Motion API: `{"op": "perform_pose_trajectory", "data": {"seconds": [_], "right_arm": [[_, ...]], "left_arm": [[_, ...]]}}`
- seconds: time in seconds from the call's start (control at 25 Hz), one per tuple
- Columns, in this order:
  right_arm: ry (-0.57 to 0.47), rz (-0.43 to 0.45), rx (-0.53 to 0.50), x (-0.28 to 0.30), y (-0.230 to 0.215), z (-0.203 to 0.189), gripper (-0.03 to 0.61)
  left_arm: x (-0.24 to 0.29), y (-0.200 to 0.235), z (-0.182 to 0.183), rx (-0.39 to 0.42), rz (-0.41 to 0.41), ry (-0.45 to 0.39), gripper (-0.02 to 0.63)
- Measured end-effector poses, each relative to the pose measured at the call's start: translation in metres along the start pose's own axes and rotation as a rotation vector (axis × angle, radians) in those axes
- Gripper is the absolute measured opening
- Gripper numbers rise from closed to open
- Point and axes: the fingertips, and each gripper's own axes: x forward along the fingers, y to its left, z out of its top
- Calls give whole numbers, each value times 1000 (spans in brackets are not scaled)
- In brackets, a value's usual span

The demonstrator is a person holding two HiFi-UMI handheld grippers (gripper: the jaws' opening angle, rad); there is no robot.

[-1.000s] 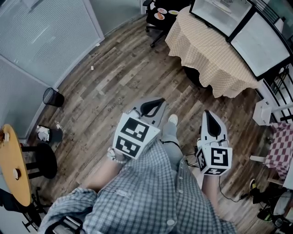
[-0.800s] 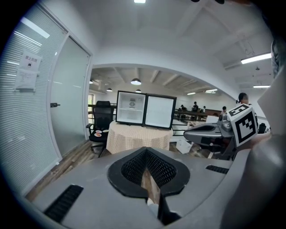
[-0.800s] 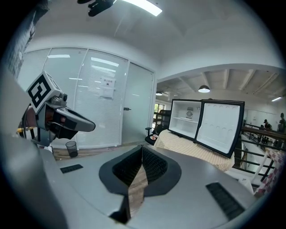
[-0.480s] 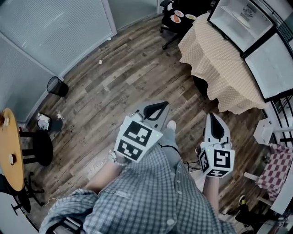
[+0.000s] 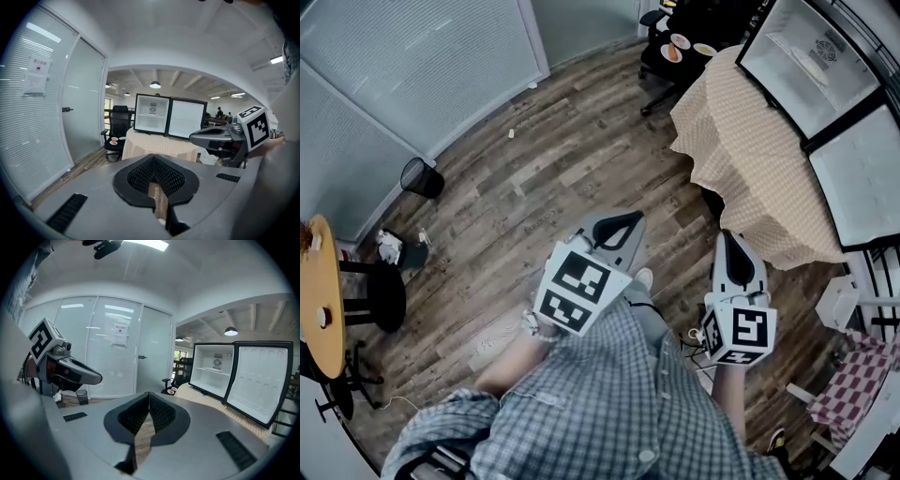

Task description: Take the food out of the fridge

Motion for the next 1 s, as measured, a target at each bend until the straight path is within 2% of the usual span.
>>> {"op": "perform_pose_trajectory", "data": {"seconds": [0.4,0.52,0.6,1.0], "right_arm": [[-37,95,-32,75,-61,29,9],[-50,99,-76,88,-77,35,9],[-59,90,-108,96,-88,38,9],[-69,68,-105,131,-148,41,9]], "left_arm": [[64,33,44,-42,99,-13,6],[82,38,56,-43,120,-18,6],[93,40,64,-31,124,-22,6],[149,47,92,-13,97,-29,6]]}}
